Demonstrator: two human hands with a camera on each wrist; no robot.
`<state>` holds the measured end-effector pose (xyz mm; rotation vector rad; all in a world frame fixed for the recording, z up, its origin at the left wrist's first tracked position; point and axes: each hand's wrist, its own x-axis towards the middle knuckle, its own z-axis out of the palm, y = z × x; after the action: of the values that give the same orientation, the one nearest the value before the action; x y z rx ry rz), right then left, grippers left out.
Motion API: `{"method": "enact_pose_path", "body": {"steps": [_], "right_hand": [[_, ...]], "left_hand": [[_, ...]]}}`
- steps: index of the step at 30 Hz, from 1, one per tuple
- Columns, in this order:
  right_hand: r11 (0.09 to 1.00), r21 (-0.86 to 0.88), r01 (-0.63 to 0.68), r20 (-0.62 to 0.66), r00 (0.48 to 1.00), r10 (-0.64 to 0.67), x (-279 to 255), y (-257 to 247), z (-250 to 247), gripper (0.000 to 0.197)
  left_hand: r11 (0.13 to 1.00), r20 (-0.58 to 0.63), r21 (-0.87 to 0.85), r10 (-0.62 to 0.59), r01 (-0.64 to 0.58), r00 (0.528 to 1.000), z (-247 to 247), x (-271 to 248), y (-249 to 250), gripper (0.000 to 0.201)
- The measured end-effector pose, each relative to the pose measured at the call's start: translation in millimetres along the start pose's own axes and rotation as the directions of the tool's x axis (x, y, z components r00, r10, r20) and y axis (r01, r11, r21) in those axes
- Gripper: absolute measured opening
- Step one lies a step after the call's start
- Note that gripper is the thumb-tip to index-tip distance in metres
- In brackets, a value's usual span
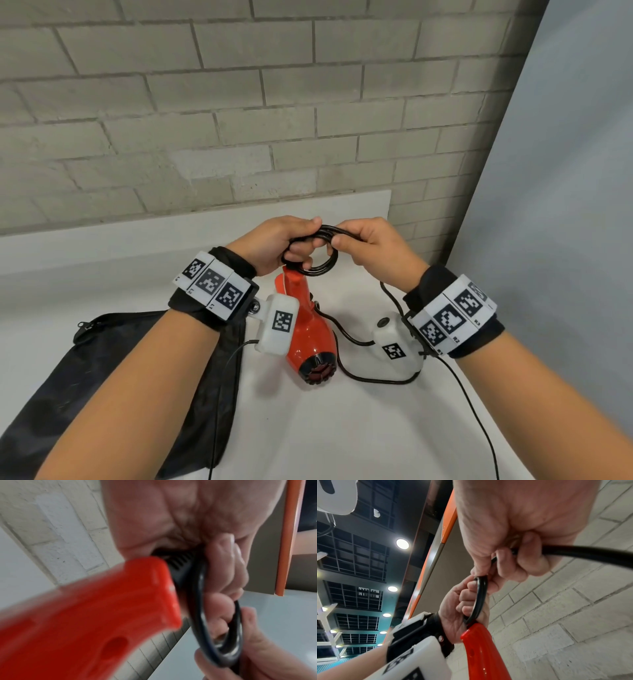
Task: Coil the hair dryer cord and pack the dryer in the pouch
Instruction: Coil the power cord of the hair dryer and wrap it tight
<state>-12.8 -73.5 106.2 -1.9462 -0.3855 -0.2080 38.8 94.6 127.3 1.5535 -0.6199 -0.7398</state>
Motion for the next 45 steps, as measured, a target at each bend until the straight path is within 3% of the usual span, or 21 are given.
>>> {"method": "enact_pose_path", "body": {"steps": [4, 7, 11, 14, 18, 23, 25, 28, 32, 36, 38, 41, 42, 45], "right_hand": [[0.998, 0.070, 0.000, -0.089, 0.996, 0.006, -1, 9, 9, 0.022], [0.986, -0.165, -0.005, -0.169, 0.985, -0.023, -5, 21, 22, 0.023], [0.897, -0.413, -0.155, -0.025, 0.987, 0.159, -12, 26, 43, 0.037], [0.848, -0.504, -0.161, 0.078, 0.970, 0.231, -21, 21, 60, 0.054], [0.815, -0.566, -0.124, 0.111, 0.968, 0.224, -36, 20, 70, 0.034], [0.591, -0.806, 0.041, 0.120, 0.988, 0.095, -49, 12, 56, 0.032], [0.457, -0.880, 0.131, 0.126, 0.991, -0.042, -50, 4, 44, 0.032], [0.247, -0.941, 0.232, 0.149, 0.937, -0.315, -46, -5, 27, 0.039], [0.130, -0.947, 0.295, 0.204, 0.860, -0.469, -32, -18, 12, 0.033], [0.203, -0.941, 0.270, 0.125, 0.836, -0.534, -11, -33, 3, 0.024], [0.258, -0.932, 0.254, 0.087, 0.849, -0.521, 1, -42, -1, 0.013], [0.367, -0.892, 0.263, 0.102, 0.909, -0.403, 18, -45, -10, 0.028], [0.441, -0.861, 0.256, 0.117, 0.941, -0.317, 22, -41, -14, 0.029], [0.778, -0.608, 0.156, 0.052, 0.986, -0.158, 21, -19, -12, 0.024]], "left_hand": [[0.997, -0.041, -0.066, 0.026, -0.028, 0.999, -1, 0, -2, 0.039], [0.980, -0.065, -0.183, 0.063, -0.074, 0.996, 1, 1, -6, 0.040], [0.938, -0.133, -0.310, 0.118, -0.155, 0.984, 1, 5, -11, 0.037], [0.901, -0.189, -0.382, 0.141, -0.205, 0.972, -3, 4, -13, 0.036], [0.880, -0.247, -0.382, 0.196, -0.282, 0.949, -7, 3, -16, 0.034], [0.919, -0.260, -0.174, 0.305, -0.355, 0.916, -3, 1, -22, 0.024], [0.926, -0.275, -0.088, 0.332, -0.367, 0.902, 1, 2, -21, 0.024], [0.935, -0.287, 0.035, 0.347, -0.352, 0.893, 9, 3, -20, 0.025], [0.944, -0.235, 0.166, 0.320, -0.287, 0.918, 20, 3, -16, 0.029], [0.888, -0.183, 0.410, 0.303, -0.207, 0.935, 25, -4, -9, 0.063], [0.917, -0.121, 0.362, 0.225, -0.169, 0.967, 24, -6, -8, 0.072], [0.973, 0.026, 0.182, 0.138, -0.141, 0.990, 19, -6, -11, 0.073], [0.983, 0.048, 0.112, 0.139, -0.143, 0.989, 17, -5, -13, 0.072], [0.985, 0.002, -0.027, 0.170, -0.170, 0.985, 11, -2, -15, 0.064]]}}
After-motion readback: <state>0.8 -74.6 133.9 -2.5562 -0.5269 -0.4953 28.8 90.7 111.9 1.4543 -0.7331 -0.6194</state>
